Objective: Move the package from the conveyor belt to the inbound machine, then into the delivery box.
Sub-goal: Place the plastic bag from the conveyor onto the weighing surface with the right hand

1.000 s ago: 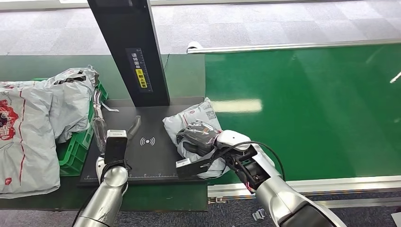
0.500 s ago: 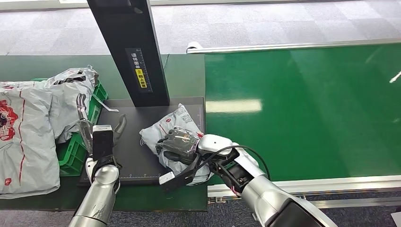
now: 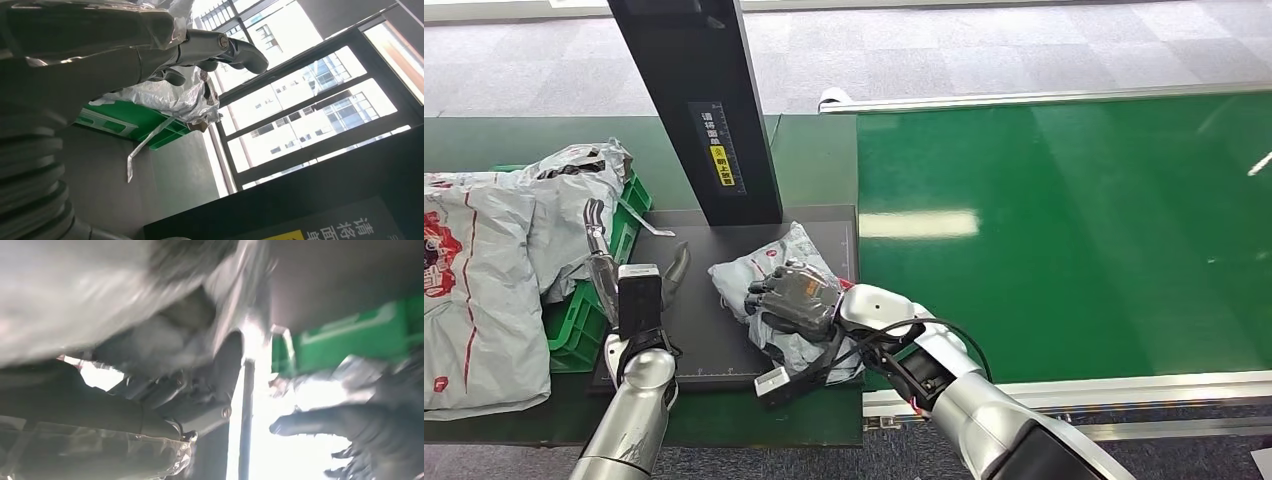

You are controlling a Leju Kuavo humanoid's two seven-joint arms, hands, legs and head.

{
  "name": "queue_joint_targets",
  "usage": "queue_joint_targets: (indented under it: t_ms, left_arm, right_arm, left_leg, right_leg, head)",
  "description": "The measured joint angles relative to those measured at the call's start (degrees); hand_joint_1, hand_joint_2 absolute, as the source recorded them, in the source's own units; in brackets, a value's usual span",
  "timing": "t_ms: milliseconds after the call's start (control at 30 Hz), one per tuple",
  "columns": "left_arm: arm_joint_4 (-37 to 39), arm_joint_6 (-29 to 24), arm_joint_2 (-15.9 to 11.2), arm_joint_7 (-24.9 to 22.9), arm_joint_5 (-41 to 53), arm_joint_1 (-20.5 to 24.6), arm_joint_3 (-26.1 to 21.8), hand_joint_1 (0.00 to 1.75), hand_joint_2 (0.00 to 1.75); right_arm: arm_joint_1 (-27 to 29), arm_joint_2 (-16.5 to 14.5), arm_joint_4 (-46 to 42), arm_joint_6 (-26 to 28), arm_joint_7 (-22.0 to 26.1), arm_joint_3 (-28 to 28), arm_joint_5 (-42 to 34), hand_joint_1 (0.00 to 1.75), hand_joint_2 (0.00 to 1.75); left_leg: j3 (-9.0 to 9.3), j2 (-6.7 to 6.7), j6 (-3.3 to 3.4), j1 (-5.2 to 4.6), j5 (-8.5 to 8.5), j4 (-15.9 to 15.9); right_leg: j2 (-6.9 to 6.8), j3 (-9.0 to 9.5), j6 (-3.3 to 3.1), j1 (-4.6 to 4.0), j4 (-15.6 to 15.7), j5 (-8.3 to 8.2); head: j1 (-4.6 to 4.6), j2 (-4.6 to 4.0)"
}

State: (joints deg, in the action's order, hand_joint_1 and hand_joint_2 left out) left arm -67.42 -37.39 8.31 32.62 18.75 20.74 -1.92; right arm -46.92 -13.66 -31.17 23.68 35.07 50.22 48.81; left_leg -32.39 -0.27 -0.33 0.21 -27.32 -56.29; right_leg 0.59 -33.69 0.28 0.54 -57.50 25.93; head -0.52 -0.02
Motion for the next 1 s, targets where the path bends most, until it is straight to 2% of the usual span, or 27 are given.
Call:
queue_joint_targets:
  t_ms: [133,333,400,433,467,567,600,667,733,833,1000]
  left_arm:
    - [0.0,0.4,0.0,0.0,-0.2,-0.4,0.0,0.0,1.75]
    - [0.0,1.0,0.0,0.2,-0.7,-1.2,0.3,0.0,1.75]
    - [0.0,1.3,0.0,0.3,-1.0,-1.3,0.4,0.0,1.75]
    - [0.0,1.4,0.0,0.3,-1.2,-1.4,0.5,0.0,1.75]
    - [0.0,1.6,0.0,0.3,-1.5,-1.6,0.6,0.0,1.75]
    - [0.0,2.0,0.0,0.2,-2.3,-2.2,0.6,0.0,1.75]
    - [0.0,2.0,0.0,0.2,-2.5,-2.4,0.6,0.0,1.75]
    - [0.0,2.0,0.0,0.2,-2.7,-2.6,0.7,0.0,1.75]
    - [0.0,1.9,0.0,0.3,-2.8,-2.7,0.6,0.0,1.75]
    - [0.0,1.8,0.0,0.3,-2.9,-2.9,0.6,0.0,1.75]
    - [0.0,2.7,0.0,0.4,-2.6,-3.9,0.7,0.0,1.75]
  right_arm:
    - [-0.4,0.7,0.0,2.3,-1.9,-0.6,-2.0,0.0,0.0]
    - [0.0,2.3,0.0,1.6,1.0,-4.8,-9.5,0.0,0.0]
    - [0.5,2.6,0.0,-1.3,1.5,-6.2,-12.7,0.0,0.0]
    - [0.8,2.6,0.0,-5.1,1.1,-7.2,-15.9,0.0,0.0]
    - [1.2,2.6,0.0,-11.2,0.0,-8.6,-20.9,0.0,0.0]
    - [2.2,2.2,0.3,-35.3,-7.1,-15.3,-41.2,0.0,0.0]
    - [2.4,2.0,0.6,-41.3,-9.3,-17.9,-47.1,0.0,0.0]
    - [2.7,1.5,1.2,-47.9,-12.1,-22.8,-54.3,0.0,0.0]
    - [2.7,1.1,1.9,-49.0,-14.1,-26.3,-57.5,0.0,0.0]
    - [3.0,0.5,2.2,-45.3,-15.1,-29.4,-60.6,0.0,0.0]
    - [6.4,1.5,-5.4,-33.2,-4.3,-29.6,-59.5,0.0,0.0]
  left_leg:
    - [0.0,0.0,0.0,-0.01,0.0,0.0]
    - [0.01,-0.01,0.0,-0.03,0.0,0.0]
    - [0.01,-0.01,0.0,-0.02,0.0,0.0]
    - [0.0,-0.01,0.01,-0.02,0.0,0.0]
    - [0.0,-0.02,0.0,-0.02,-0.01,0.0]
    - [0.0,-0.01,0.0,-0.01,-0.01,0.0]
    - [0.0,-0.01,0.0,-0.01,-0.01,0.0]
    - [0.0,-0.01,0.0,-0.01,-0.01,0.0]
    - [0.0,-0.02,0.0,-0.01,-0.01,0.0]
    - [0.0,-0.01,0.0,-0.01,0.0,0.0]
    - [0.0,-0.02,0.01,-0.02,-0.01,0.0]
  right_leg:
    - [0.0,0.0,0.0,0.01,0.0,0.0]
    - [0.0,0.01,0.0,0.03,0.0,0.0]
    - [0.0,0.01,0.0,0.03,0.0,0.0]
    - [-0.01,0.01,0.0,0.02,0.0,0.0]
    - [-0.01,0.01,0.0,0.02,0.0,0.0]
    - [-0.01,0.0,0.0,0.01,0.0,0.0]
    - [-0.01,-0.01,0.0,0.01,0.0,0.0]
    - [-0.01,0.0,0.0,0.01,0.0,0.0]
    - [-0.01,0.01,0.0,0.01,0.0,0.0]
    - [-0.01,0.01,0.0,0.02,0.0,0.0]
    - [-0.01,-0.01,0.01,0.02,0.0,0.0]
  head:
    - [0.01,0.0]
    - [0.01,0.0]
    - [0.01,0.0]
    - [0.01,0.0]
    - [0.01,0.0]
    - [0.01,0.0]
    - [0.01,0.0]
    - [0.0,0.0]
    - [0.01,0.0]
    - [0.01,0.0]
    - [0.0,0.0]
